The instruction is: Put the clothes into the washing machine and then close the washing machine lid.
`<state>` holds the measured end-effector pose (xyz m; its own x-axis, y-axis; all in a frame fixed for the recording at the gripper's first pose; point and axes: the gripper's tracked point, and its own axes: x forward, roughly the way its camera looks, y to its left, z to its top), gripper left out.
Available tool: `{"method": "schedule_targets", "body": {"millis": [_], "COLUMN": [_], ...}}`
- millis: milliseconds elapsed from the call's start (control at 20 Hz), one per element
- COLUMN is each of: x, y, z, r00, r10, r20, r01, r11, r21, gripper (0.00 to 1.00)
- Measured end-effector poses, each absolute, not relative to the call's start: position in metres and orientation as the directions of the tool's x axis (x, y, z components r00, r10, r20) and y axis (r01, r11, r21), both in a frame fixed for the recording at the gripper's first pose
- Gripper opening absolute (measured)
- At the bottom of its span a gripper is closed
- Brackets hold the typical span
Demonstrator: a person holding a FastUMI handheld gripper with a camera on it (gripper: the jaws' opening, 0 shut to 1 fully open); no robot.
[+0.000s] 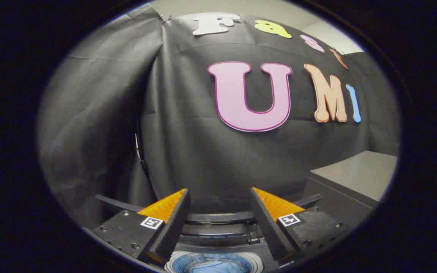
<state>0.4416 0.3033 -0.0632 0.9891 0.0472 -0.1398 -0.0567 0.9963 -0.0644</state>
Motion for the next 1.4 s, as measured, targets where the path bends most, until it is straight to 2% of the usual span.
{"method": "schedule_targets", "body": {"millis": [1400], "x": [0.399], "y": [0.298], "z": [-0.077], "r00": [0.993], "r10": [0.052], "r20": [-0.106], "r01": [-0.059], "r11": [0.996], "r21": [-0.064], "gripper": [0.95]}}
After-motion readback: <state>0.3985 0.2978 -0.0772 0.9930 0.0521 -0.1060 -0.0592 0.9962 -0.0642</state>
